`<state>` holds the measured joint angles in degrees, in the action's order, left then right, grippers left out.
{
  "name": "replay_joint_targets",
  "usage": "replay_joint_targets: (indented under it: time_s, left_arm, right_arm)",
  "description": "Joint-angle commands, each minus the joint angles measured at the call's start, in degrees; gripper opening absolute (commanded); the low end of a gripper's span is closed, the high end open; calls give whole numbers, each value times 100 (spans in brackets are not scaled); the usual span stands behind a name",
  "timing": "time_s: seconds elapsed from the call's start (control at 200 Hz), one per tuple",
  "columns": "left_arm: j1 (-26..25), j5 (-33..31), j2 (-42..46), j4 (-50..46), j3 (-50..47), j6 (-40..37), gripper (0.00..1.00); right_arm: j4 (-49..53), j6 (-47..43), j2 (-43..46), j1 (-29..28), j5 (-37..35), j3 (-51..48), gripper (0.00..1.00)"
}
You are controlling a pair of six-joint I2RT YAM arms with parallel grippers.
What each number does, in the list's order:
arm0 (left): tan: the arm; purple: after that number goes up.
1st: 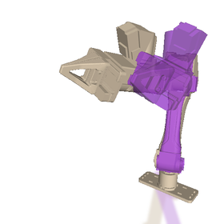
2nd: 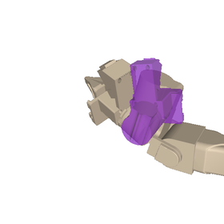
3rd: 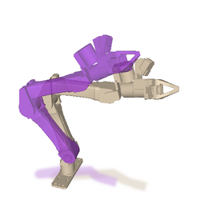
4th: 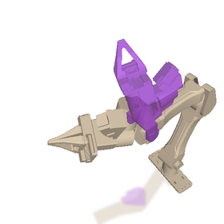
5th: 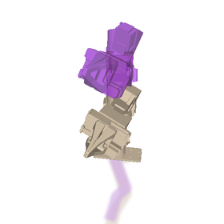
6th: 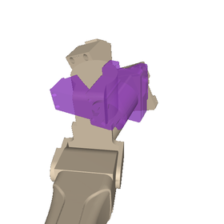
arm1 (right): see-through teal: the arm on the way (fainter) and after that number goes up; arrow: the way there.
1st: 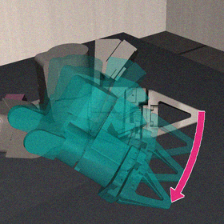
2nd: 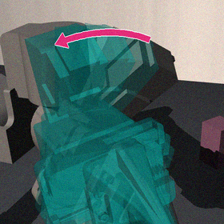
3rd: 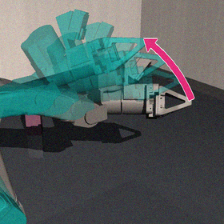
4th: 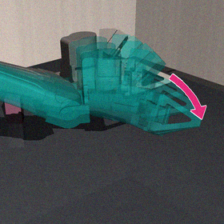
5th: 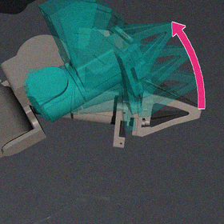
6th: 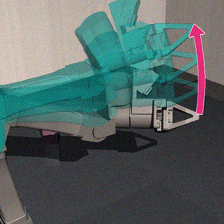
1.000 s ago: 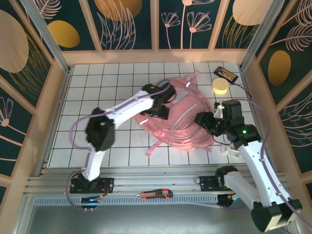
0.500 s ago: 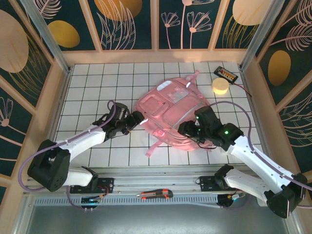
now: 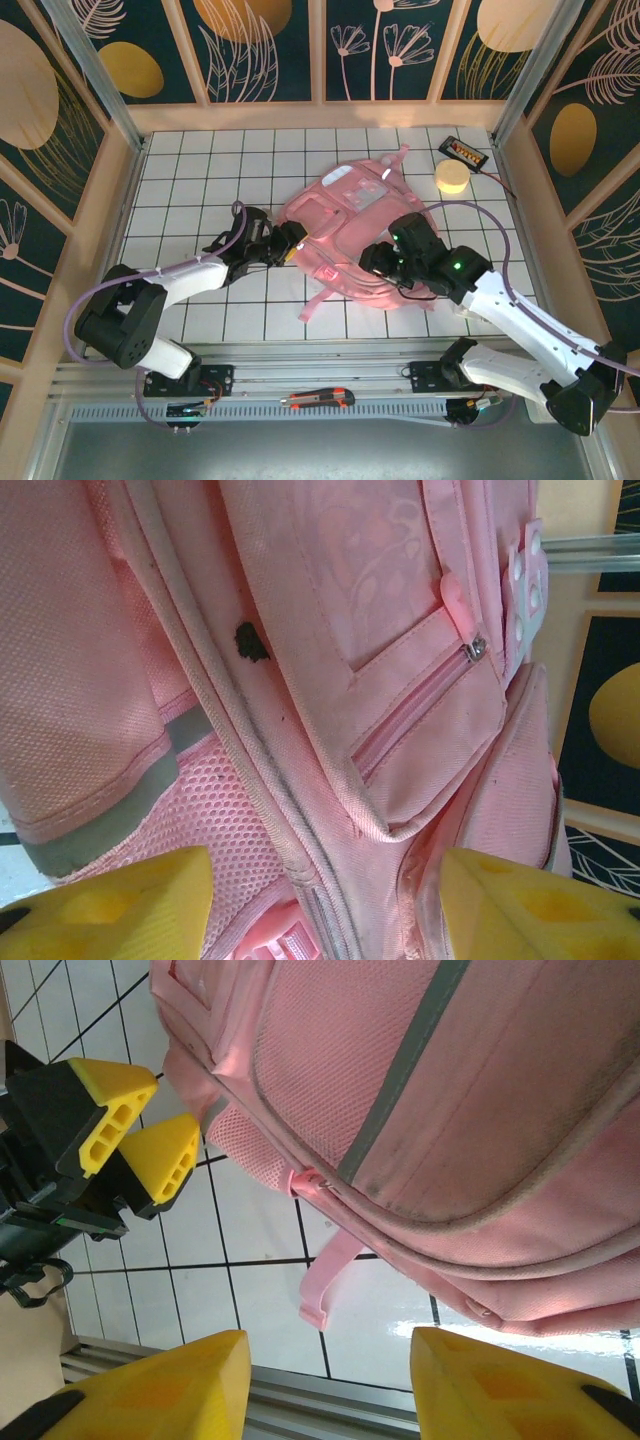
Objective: Pack the student bag
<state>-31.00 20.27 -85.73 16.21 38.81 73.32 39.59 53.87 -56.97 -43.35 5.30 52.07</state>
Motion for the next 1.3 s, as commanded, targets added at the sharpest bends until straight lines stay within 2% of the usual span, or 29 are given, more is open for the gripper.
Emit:
replay_joint_targets:
  time_s: [0.0, 0.16, 0.36, 0.43, 0.47, 0.51, 0.535, 0.641, 0.766, 0.806, 0.881, 0.961, 1.011, 1.071, 1.146, 1.296]
  left_arm:
    - [25, 248, -64, 442, -226, 265, 59]
    - [-4, 385, -451, 654, 62, 254, 55]
    - [-133, 442, -962, 836, 459, 287, 52]
    - [-168, 434, -1088, 1003, 453, 378, 49]
    - [-190, 442, -1152, 1078, 451, 423, 47]
    - [-205, 442, -1207, 1124, 461, 444, 45]
    - [-213, 449, -1209, 1148, 467, 459, 43]
    - [-222, 451, -1445, 1255, 496, 502, 32]
    - [-240, 491, -1506, 1440, 496, 655, 0]
    - [-267, 453, -1434, 1480, 492, 716, 0]
    - [-378, 295, -1280, 1468, 515, 830, 0]
    - [-653, 33, -991, 1321, 661, 887, 0]
    - [-840, -99, -976, 1380, 711, 1003, 0]
    - [-1051, -272, -987, 1580, 688, 1215, 0]
    - [-1242, -453, -973, 1810, 575, 1421, 0]
    - [-1427, -593, -886, 1936, 351, 1543, 0]
  right_arm:
    - [8, 282, -48, -182, -322, 128, 44]
    - [84, 660, -189, -564, -595, 114, 44]
    - [480, 1464, -572, -1200, -1548, 419, 45]
    - [630, 1664, -642, -1448, -1937, 582, 56]
    - [753, 1786, -652, -1547, -2131, 665, 71]
    - [779, 1840, -631, -1627, -2261, 694, 95]
    - [787, 1881, -602, -1655, -2334, 686, 99]
    - [838, 2237, -318, -1689, -2661, 572, 99]
    - [79, 2234, 204, -1627, -2548, 23, 99]
    - [111, 2413, 190, -1575, -2436, -68, 96]
    - [574, 2441, -252, -1461, -2146, 185, 82]
    - [1095, 2349, -863, -1504, -2171, 721, 80]
    - [1168, 2204, -1119, -1510, -2193, 938, 73]
    - [1117, 2100, -1315, -1435, -2115, 1040, 72]
    - [984, 1953, -1443, -1228, -1933, 990, 65]
    - [954, 1638, -1404, -630, -1681, 708, 64]
